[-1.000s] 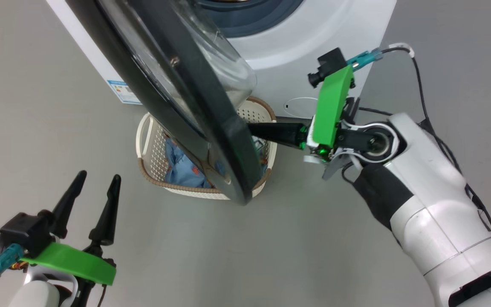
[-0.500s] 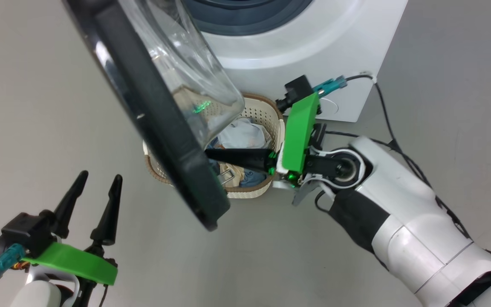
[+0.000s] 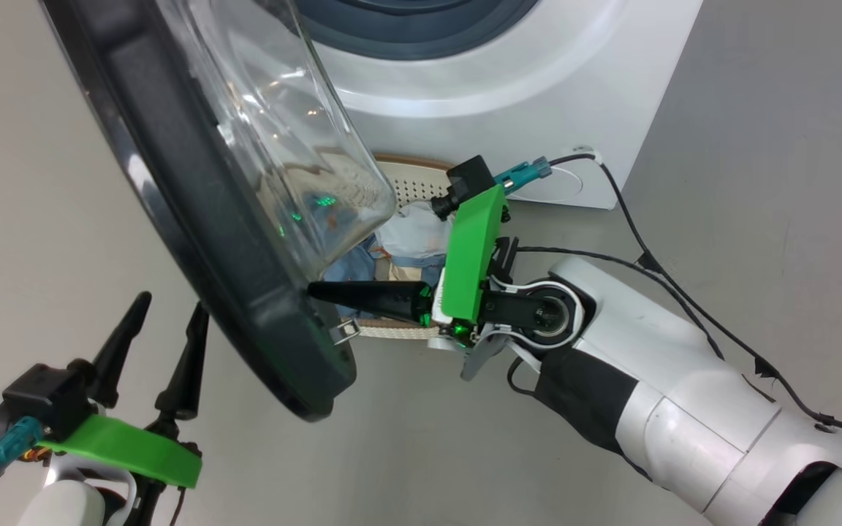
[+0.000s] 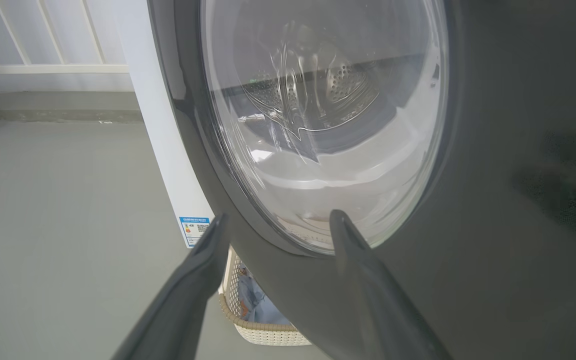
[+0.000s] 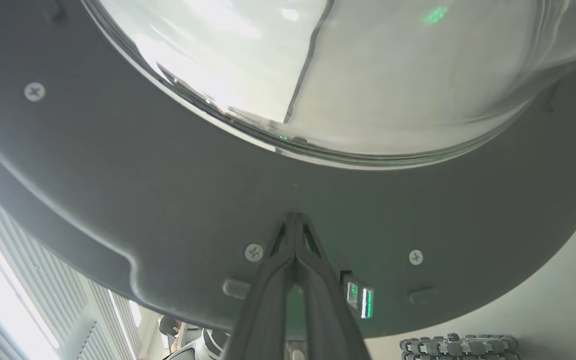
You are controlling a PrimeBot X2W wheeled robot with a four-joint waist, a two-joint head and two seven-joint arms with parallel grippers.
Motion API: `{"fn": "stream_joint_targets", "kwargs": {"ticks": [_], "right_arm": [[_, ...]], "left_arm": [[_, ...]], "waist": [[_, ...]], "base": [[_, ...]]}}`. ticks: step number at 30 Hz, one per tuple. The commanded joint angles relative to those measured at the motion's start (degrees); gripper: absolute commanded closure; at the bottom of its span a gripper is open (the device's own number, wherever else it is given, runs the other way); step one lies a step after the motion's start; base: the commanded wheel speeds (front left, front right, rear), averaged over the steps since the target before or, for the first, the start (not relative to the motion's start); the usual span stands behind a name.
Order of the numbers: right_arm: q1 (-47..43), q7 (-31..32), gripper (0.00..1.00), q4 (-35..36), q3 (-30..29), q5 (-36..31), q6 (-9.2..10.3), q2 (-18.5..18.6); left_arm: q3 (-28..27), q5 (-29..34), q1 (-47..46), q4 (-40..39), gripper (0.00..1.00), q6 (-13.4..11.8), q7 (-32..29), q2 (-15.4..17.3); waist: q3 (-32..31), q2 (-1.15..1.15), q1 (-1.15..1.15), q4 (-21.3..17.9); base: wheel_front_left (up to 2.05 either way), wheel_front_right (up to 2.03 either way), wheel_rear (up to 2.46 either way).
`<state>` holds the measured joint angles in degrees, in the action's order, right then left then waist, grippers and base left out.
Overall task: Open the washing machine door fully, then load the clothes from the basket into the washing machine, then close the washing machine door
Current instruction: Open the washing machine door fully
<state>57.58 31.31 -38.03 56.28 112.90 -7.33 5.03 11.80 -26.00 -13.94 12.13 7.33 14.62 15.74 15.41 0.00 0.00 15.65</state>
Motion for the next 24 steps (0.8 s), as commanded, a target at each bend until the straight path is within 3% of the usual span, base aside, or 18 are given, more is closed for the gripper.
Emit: {"fn": "stream_joint_targets", "kwargs": {"ticks": [1,12,24], "right_arm": [[0.82,-1.33,1.0,1.93,1.45,1.82,-0.16,-2.15],[2.4,-5.98,1.0,2.68,5.7,7.16,-0.16,-1.25],[-1.43,-12.5,1.0,11.0,8.08,11.81,-0.16,7.12]], "left_arm": [[-2.26,0.02,-1.31,-0.99,0.0,0.15,0.38,1.84],[-2.56,0.21,-1.12,-0.81,0.0,0.15,0.38,1.67],[-3.29,1.7,1.16,-0.87,0.0,0.15,0.38,1.7]], "waist": [[0.04,0.0,0.0,0.03],[-0.61,0.0,0.0,-0.33],[-5.22,0.0,0.0,-2.45]], "base": [[0.0,0.0,0.0],[0.0,0.0,0.0],[0.0,0.0,0.0]]}}
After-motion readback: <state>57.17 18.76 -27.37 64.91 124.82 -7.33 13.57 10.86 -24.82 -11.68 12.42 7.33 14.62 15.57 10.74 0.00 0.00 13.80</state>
